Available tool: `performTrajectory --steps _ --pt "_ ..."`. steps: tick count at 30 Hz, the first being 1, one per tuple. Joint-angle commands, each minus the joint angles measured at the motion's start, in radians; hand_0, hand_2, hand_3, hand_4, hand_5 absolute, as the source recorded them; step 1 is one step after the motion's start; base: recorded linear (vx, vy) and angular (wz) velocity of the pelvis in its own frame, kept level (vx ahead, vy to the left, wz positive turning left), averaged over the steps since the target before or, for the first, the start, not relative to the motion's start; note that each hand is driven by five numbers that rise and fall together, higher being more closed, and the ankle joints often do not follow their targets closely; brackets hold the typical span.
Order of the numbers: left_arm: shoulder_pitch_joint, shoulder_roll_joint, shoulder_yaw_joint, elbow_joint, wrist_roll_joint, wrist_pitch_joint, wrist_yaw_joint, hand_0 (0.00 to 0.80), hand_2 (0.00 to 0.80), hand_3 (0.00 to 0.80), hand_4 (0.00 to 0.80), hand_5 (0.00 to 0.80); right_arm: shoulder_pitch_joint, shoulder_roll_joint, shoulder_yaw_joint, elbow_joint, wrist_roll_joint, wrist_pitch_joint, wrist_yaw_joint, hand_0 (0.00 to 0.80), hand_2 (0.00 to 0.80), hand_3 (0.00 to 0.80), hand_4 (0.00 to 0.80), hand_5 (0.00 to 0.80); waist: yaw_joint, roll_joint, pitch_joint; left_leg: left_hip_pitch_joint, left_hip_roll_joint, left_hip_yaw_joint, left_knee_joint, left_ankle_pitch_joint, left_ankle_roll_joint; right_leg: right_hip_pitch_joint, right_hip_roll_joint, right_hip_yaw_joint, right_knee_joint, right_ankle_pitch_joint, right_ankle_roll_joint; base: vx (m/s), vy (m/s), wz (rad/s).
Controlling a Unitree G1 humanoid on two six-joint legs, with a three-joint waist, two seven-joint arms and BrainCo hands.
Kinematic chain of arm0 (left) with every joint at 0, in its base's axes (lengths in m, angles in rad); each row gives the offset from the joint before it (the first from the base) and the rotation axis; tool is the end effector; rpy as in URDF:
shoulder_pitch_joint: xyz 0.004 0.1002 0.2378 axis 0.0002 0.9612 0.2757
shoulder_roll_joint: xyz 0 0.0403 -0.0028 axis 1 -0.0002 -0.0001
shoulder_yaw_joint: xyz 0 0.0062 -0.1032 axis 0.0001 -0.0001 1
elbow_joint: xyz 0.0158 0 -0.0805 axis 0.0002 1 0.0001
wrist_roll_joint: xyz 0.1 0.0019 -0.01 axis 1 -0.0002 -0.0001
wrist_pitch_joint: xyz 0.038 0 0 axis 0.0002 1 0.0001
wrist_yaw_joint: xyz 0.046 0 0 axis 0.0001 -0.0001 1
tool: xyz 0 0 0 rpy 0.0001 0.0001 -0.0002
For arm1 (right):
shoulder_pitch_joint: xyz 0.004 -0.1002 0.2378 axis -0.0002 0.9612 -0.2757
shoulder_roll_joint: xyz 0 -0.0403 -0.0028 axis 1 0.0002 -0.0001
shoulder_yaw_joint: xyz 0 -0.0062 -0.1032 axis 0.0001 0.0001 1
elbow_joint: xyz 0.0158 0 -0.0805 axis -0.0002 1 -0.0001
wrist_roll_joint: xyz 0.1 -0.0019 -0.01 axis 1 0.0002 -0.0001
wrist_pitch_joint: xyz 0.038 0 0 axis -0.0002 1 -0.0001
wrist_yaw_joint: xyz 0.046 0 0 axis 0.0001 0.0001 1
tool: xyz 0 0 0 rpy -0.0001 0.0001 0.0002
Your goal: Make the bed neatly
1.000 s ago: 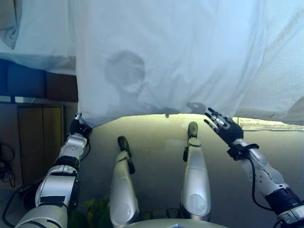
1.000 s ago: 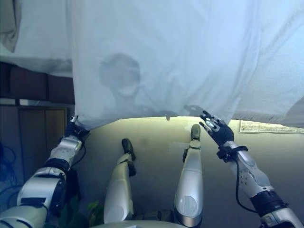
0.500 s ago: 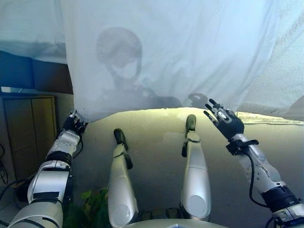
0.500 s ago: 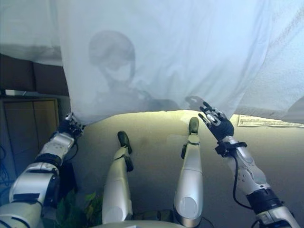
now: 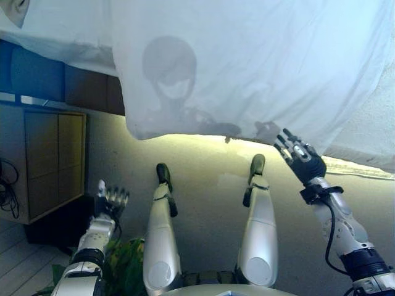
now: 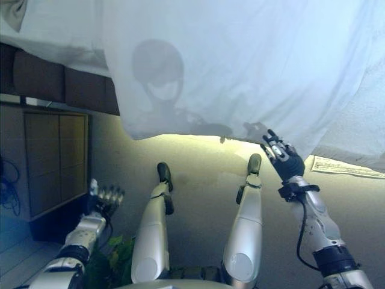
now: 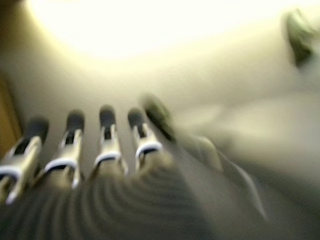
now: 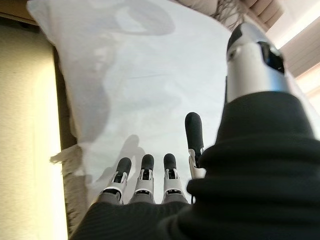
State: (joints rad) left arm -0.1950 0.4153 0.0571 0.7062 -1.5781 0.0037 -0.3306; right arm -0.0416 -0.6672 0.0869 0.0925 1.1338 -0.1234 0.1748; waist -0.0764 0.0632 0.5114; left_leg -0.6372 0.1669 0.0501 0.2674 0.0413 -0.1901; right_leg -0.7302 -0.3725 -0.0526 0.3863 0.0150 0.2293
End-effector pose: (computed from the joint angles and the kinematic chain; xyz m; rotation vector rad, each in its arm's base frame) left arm 0.2120 0.2713 -0.0091 -1.1805 0.0340 0.2081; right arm 0.2103 -0.2639 0.0770 0.4562 -0.0712 0.1452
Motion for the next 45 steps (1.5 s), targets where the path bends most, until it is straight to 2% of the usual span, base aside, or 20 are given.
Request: performTrajectory --steps 1,4,5,8,13,16,21,26,30,31,32,33,35,37,40,42,45 --pt "0.001 0.015 -0.045 -0.116 -0.049 -0.073 -0.218 0.0 0.0 0.0 0.0 0.0 0.053 -0.01 -0.067 -0.055 0.029 -0.041 0.042 0.0 0.0 0.0 0.0 0.0 0.007 0.005 0.009 -0.078 -0.009 0.001 0.01 0.084 0.05 0.012 0.004 0.0 -0.071 0.071 -0.011 -0.023 -0.053 0.02" --pt "-0.017 -0.045 -0.086 -0.228 -0.076 -0.076 -0.347 0.0 0.0 0.0 0.0 0.0 0.049 0.011 -0.08 -0.067 -0.003 -0.045 0.03 0.0 0.0 0.0 0.0 0.0 0.003 0.009 0.009 -0.095 -0.017 0.012 -0.007 0.089 0.054 -0.002 0.005 0.002 -0.091 0.078 -0.012 0.017 0.056 0.01" --pt "-0.035 -0.066 -0.089 -0.241 -0.08 -0.068 -0.372 0.0 0.0 0.0 0.0 0.0 0.036 0.019 -0.082 -0.054 -0.012 -0.041 0.03 0.0 0.0 0.0 0.0 0.0 -0.002 0.009 0.009 -0.08 -0.016 0.017 -0.01 0.062 0.049 0.009 0.006 0.005 -0.09 0.052 -0.007 0.077 0.137 0.05" --pt "-0.104 -0.106 -0.104 -0.264 -0.094 -0.053 -0.42 0.0 0.0 0.0 0.0 0.0 -0.003 0.046 -0.083 -0.043 -0.034 -0.033 0.033 0.0 0.0 0.0 0.0 0.0 -0.015 -0.002 0.009 -0.106 -0.021 0.022 -0.007 0.06 0.051 -0.015 0.008 0.015 -0.102 0.061 -0.012 0.021 0.116 0.09" --pt "-0.229 -0.109 -0.111 -0.284 -0.131 -0.035 -0.477 0.0 0.0 0.0 0.0 0.0 -0.056 0.095 -0.06 -0.057 -0.076 -0.032 0.04 0.0 0.0 0.0 0.0 0.0 -0.02 -0.054 0.009 -0.208 -0.022 -0.003 0.041 0.053 0.049 -0.086 0.019 0.021 -0.102 0.086 -0.019 -0.02 0.039 0.08" --pt "-0.26 -0.121 -0.126 -0.29 -0.134 -0.049 -0.539 0.0 0.0 0.0 0.0 0.0 -0.085 0.108 -0.055 -0.064 -0.097 -0.037 0.053 0.0 0.0 0.0 0.0 0.0 -0.021 -0.068 0.009 -0.264 -0.029 -0.008 0.052 0.061 0.051 -0.128 0.024 0.025 -0.106 0.101 -0.023 -0.012 0.075 -0.01" --pt "-0.336 -0.116 -0.139 -0.309 -0.109 -0.071 -0.565 0.0 0.0 0.0 0.0 0.0 -0.136 0.124 -0.044 -0.085 -0.098 -0.052 0.062 0.0 0.0 0.0 0.0 0.0 -0.017 -0.093 0.009 -0.359 -0.034 -0.019 0.091 0.045 0.046 -0.196 0.028 0.025 -0.098 0.104 -0.027 -0.005 0.02 -0.02" --pt "-0.401 -0.087 -0.142 -0.301 -0.069 -0.099 -0.473 0.0 0.0 0.0 0.0 0.0 -0.204 0.11 -0.04 -0.11 -0.107 -0.066 0.065 0.0 0.0 0.0 0.0 0.0 -0.014 -0.111 0.009 -0.473 -0.038 -0.042 0.133 0.034 0.046 -0.283 0.039 0.026 -0.102 0.113 -0.031 -0.041 0.036 -0.07" --pt "-0.462 -0.03 -0.11 -0.276 -0.055 -0.063 -0.401 0.0 0.0 0.0 0.0 0.0 -0.247 0.096 -0.05 -0.09 -0.099 -0.089 0.062 0.0 0.0 0.0 0.0 0.0 -0.014 -0.126 0.009 -0.563 -0.028 -0.053 0.182 0.023 0.046 -0.354 0.044 0.025 -0.089 0.12 -0.039 -0.057 -0.003 -0.1" --pt "-0.479 -0.012 -0.109 -0.265 -0.044 -0.053 -0.361 0.0 0.0 0.0 0.0 0.0 -0.255 0.091 -0.048 -0.079 -0.086 -0.101 0.066 0.0 0.0 0.0 0.0 0.0 -0.015 -0.13 0.009 -0.587 -0.023 -0.055 0.197 0.017 0.045 -0.371 0.047 0.023 -0.08 0.117 -0.039 -0.021 -0.06 -0.14" --pt "-0.5 0.014 -0.112 -0.232 -0.023 -0.041 -0.274 0.0 0.0 0.0 0.0 0.0 -0.263 0.084 -0.047 -0.056 -0.067 -0.117 0.076 0.0 0.0 0.0 0.0 0.0 -0.015 -0.134 0.009 -0.605 -0.015 -0.057 0.219 -0.002 0.043 -0.384 0.049 0.018 -0.064 0.103 -0.039 -0.033 -0.041 -0.11" --pt "-0.509 0.018 -0.111 -0.229 -0.022 -0.041 -0.262 0.0 0.0 0.0 0.0 0.0 -0.27 0.083 -0.049 -0.053 -0.065 -0.12 0.078 0.0 0.0 0.0 0.0 0.0 -0.015 -0.135 0.009 -0.618 -0.016 -0.056 0.219 0.007 0.046 -0.395 0.049 0.018 -0.065 0.111 -0.041 -0.012 -0.049 -0.09" --pt "-0.536 0.058 -0.119 -0.153 -0.017 -0.032 -0.105 0.0 0.0 0.0 0.0 0.0 -0.28 0.075 -0.049 -0.012 -0.039 -0.141 0.103 0.0 0.0 0.0 0.0 0.0 -0.014 -0.136 0.009 -0.643 -0.011 -0.062 0.244 -0.01 0.047 -0.413 0.052 0.015 -0.041 0.095 -0.04 -0.013 -0.049 -0.04" --pt "-0.562 0.098 -0.117 -0.062 -0.036 -0.023 -0.005 0.0 0.0 0.0 0.0 0.0 -0.296 0.061 -0.049 0.027 -0.013 -0.155 0.125 0.0 0.0 0.0 0.0 0.0 -0.011 -0.134 0.009 -0.665 -0.01 -0.067 0.253 -0.01 0.048 -0.431 0.052 0.011 -0.03 0.09 -0.039 -0.01 -0.032 -0.03" --pt "-0.584 0.153 -0.098 0.065 -0.086 0.018 -0.007 0.0 0.0 0.0 0.0 0.0 -0.333 0.033 -0.038 0.112 0.035 -0.185 0.177 0.0 0.0 0.0 0.0 0.0 -0.001 -0.129 0.009 -0.695 -0.007 -0.072 0.25 0.002 0.048 -0.453 0.047 0.001 -0.031 0.092 -0.037 0.0 0.0 0.0" --pt "-0.569 0.156 -0.089 0.116 -0.11 0.043 -0.042 0.0 0.0 0.0 0.0 0.0 -0.359 0.019 -0.021 0.181 0.07 -0.206 0.211 0.0 0.0 0.0 0.0 0.0 0.011 -0.121 0.009 -0.694 -0.007 -0.08 0.25 -0.01 0.044 -0.452 0.047 -0.005 -0.028 0.077 -0.034 0.011 -0.017 -0.01" --pt "-0.519 0.137 -0.108 0.17 -0.105 0.052 0.03 0.0 0.0 0.0 0.0 0.0 -0.377 0.019 -0.004 0.251 0.119 -0.244 0.245 0.0 0.0 0.0 0.0 0.0 0.029 -0.109 0.009 -0.694 -0.019 -0.087 0.233 -0.004 0.049 -0.452 0.045 -0.02 -0.034 0.074 -0.03 0.002 -0.088 -0.02"
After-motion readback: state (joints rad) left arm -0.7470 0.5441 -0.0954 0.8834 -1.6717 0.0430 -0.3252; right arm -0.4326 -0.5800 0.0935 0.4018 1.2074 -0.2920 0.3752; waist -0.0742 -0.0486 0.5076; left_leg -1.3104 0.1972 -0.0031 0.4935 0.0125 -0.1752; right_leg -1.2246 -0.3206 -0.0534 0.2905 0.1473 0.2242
